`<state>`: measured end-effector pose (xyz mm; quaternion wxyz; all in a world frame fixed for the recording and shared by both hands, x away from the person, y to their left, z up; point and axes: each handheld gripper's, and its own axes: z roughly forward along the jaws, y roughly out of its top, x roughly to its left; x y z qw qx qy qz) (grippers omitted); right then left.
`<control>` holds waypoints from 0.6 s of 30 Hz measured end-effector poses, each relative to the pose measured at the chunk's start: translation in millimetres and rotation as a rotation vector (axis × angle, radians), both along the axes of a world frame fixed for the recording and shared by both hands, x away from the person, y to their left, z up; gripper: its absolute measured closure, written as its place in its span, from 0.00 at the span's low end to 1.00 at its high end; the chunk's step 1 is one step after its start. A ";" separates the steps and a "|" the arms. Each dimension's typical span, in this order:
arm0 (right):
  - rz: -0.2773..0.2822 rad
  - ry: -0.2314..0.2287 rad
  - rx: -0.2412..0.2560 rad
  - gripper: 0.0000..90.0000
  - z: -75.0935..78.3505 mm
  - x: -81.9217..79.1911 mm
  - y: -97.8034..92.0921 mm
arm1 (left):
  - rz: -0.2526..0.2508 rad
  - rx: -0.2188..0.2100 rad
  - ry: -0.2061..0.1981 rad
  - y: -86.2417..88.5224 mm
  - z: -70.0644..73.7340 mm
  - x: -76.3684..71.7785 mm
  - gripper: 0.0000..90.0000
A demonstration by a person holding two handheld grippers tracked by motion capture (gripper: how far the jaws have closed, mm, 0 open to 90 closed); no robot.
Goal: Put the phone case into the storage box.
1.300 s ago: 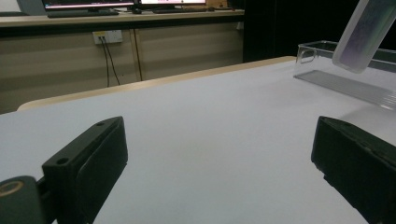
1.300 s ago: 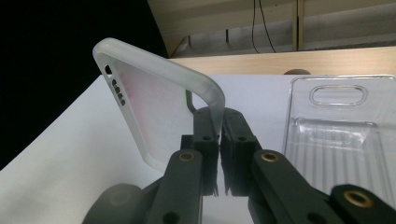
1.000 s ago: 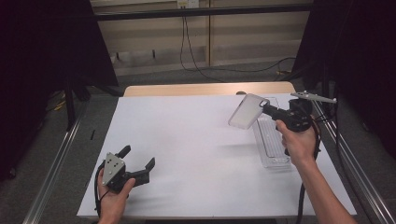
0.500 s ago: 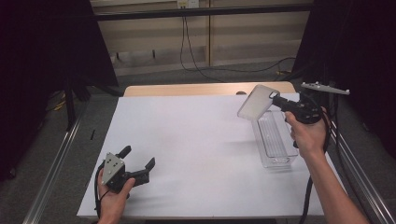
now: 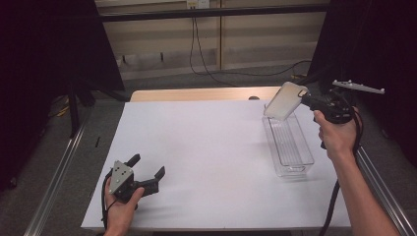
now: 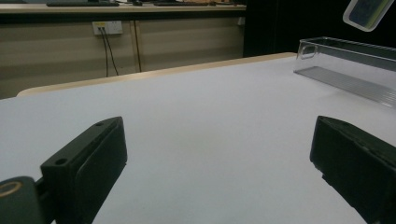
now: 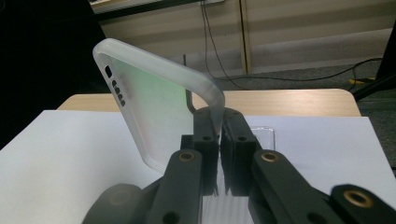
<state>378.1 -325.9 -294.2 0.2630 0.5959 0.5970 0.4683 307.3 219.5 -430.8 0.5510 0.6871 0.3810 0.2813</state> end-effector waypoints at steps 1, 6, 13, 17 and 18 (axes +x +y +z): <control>-0.002 0.000 -0.002 0.95 -0.3 0.9 -1.0 | 0.001 -0.008 0.004 -0.1 -0.2 0.2 0.04; -0.003 0.003 -0.021 0.95 -0.9 4.6 -3.6 | -0.005 -0.005 0.016 1.1 -0.5 1.1 0.04; -0.019 0.009 -0.034 0.95 -2.9 11.3 -7.0 | -0.006 -0.004 0.020 2.4 -0.3 0.8 0.05; -0.023 0.017 -0.036 0.95 -5.2 14.3 -7.6 | -0.005 -0.008 0.020 2.5 0.1 0.9 0.05; -0.024 0.019 -0.041 0.95 -6.1 15.4 -7.4 | -0.008 -0.006 0.020 2.8 0.1 0.9 0.05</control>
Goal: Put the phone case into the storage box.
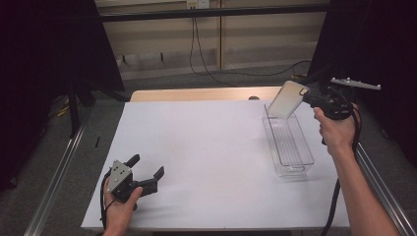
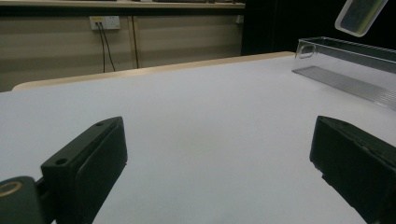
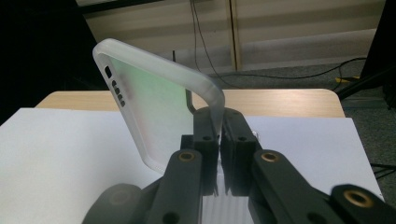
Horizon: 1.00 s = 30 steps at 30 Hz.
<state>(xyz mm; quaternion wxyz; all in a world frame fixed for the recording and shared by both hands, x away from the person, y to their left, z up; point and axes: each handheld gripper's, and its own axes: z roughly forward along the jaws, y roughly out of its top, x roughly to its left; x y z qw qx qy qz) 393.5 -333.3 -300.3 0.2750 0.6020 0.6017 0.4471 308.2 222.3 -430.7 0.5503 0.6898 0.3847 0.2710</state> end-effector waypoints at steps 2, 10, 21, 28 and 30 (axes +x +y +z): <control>-0.001 0.003 -0.006 0.95 -1.5 2.1 -0.2 | -0.005 -0.002 0.005 0.1 0.4 -0.3 0.05; -0.016 0.019 -0.043 0.95 -8.3 9.7 -3.0 | -0.012 -0.009 0.000 0.6 2.0 -2.5 0.05; -0.004 0.011 -0.109 0.95 -18.5 20.8 -3.2 | -0.015 -0.004 0.004 -0.9 1.1 -0.4 0.05; -0.012 0.022 -0.139 0.95 -27.5 27.1 0.8 | -0.017 -0.002 0.002 -0.1 1.5 0.1 0.05; -0.011 0.021 -0.141 0.95 -28.6 27.8 1.7 | -0.015 -0.004 0.003 -0.3 1.3 0.5 0.05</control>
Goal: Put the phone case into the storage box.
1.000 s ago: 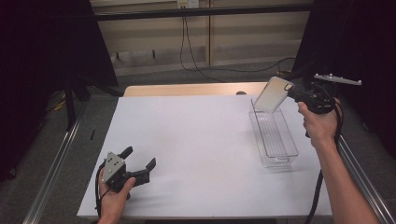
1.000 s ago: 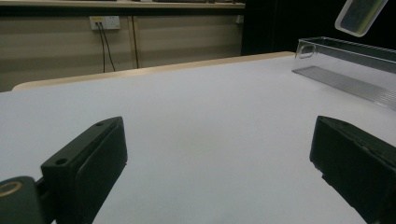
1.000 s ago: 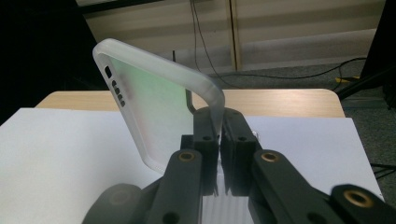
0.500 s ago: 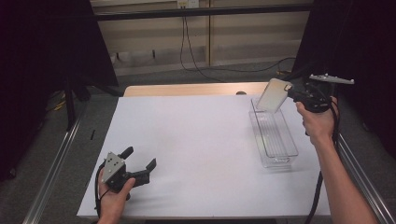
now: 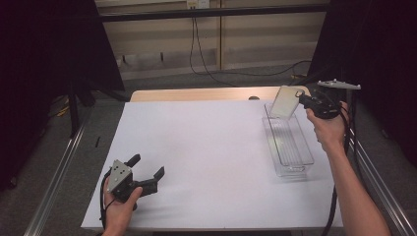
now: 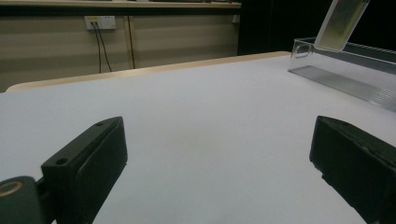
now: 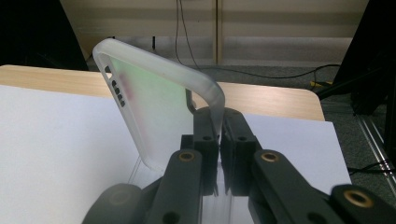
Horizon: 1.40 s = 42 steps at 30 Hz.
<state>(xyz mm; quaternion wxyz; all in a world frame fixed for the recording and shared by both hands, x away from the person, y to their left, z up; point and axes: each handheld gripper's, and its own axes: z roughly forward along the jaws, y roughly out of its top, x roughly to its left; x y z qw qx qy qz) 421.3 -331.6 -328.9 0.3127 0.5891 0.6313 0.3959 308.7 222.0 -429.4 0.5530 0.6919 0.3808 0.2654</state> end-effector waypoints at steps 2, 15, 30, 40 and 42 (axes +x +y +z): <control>-0.004 0.000 -0.010 0.95 -1.1 1.2 0.9 | -0.003 0.001 -0.001 0.1 0.1 0.1 0.05; -0.025 0.013 -0.041 0.95 -15.6 10.2 2.7 | 0.003 0.001 -0.004 2.0 0.3 0.1 0.05; -0.041 0.023 -0.063 0.95 -24.3 23.6 9.3 | 0.003 0.007 0.000 2.2 -0.4 0.1 0.04; -0.044 0.032 -0.084 0.95 -28.0 32.8 13.8 | 0.005 0.003 0.000 1.4 -0.7 0.7 0.04; -0.047 0.038 -0.087 0.95 -30.1 34.7 14.1 | 0.004 0.002 0.000 1.2 -0.8 0.8 0.04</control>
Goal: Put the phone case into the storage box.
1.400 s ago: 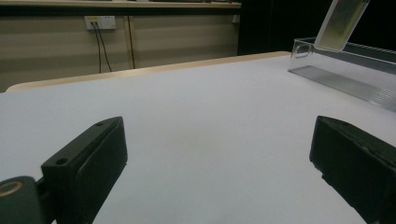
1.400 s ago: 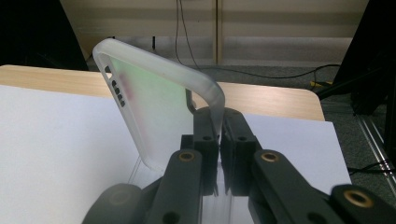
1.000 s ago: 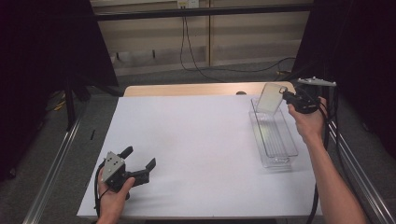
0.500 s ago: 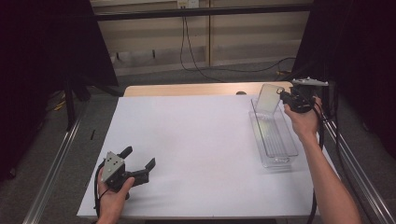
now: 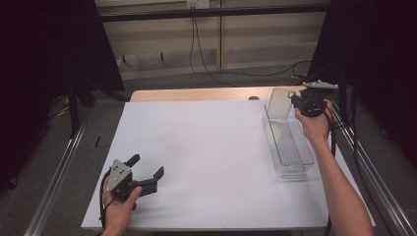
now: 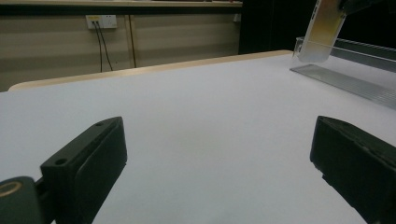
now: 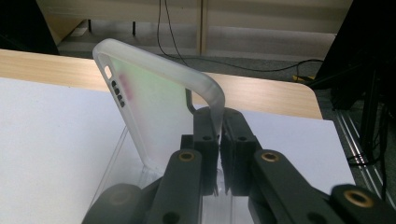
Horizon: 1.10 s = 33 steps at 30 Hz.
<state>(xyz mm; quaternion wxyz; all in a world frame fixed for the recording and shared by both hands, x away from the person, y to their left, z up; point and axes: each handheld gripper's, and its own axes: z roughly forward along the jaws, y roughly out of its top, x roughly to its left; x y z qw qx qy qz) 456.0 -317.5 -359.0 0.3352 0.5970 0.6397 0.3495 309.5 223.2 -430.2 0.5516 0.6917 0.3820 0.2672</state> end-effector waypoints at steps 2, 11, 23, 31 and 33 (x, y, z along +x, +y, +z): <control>-0.004 0.005 -0.002 0.95 -2.0 1.5 -0.2 | -0.003 0.003 -0.004 0.4 0.5 -0.5 0.04; 0.007 0.007 -0.021 0.95 -7.7 7.3 -2.1 | 0.001 0.007 -0.003 -0.3 0.0 -0.2 0.05; 0.040 0.001 -0.018 0.95 -13.5 15.0 -12.2 | 0.002 0.009 -0.002 -0.1 0.0 -0.4 0.05; 0.088 -0.001 -0.008 0.95 -15.6 19.4 -14.5 | -0.004 0.013 0.001 0.0 -0.1 -0.2 0.05; 0.091 0.006 -0.022 0.95 -16.2 20.8 -14.7 | 0.001 0.010 -0.001 0.0 -0.1 -0.3 0.05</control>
